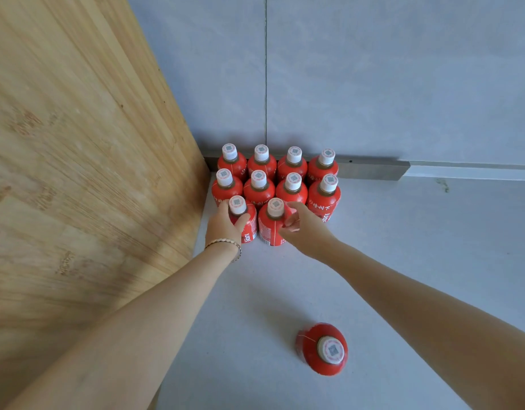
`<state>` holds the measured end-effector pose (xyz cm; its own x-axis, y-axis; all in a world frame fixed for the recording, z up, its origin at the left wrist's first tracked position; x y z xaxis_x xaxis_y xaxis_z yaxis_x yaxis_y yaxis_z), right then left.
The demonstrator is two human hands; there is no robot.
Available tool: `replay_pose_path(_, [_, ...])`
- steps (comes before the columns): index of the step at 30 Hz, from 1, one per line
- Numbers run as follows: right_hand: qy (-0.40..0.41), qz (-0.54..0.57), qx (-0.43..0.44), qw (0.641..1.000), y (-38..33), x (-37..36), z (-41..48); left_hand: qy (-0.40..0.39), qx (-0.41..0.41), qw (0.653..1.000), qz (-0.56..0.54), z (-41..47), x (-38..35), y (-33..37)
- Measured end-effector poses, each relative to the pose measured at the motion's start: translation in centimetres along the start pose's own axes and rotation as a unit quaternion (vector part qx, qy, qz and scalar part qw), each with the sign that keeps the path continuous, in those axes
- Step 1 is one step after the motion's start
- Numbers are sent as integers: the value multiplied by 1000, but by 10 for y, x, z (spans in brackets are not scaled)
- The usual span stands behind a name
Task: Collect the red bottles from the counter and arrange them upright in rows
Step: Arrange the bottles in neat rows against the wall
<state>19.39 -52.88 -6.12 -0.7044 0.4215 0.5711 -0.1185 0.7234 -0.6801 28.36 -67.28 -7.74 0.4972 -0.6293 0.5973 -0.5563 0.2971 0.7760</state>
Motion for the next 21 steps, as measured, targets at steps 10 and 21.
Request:
replay_pose_path(10, [-222, -298, -12, 928, 52, 2, -125, -26, -260, 940, 220, -32, -22, 58])
replay_pose_path(21, [-113, -270, -51, 955, 65, 1, -119, -66, -216, 935, 272, -18, -39, 59])
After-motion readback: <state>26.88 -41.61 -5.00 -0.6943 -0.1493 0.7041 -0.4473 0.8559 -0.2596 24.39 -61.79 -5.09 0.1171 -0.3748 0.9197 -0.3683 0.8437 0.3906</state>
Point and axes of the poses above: each hand's wrist, its own z-axis towards the middle knuckle, its own x-axis out of the back of the hand, y = z × x, the point moved 8 cm from there along z, towards the middle knuckle, and after that the axes turned 7 degrees about -x, right-handed, at the moved point
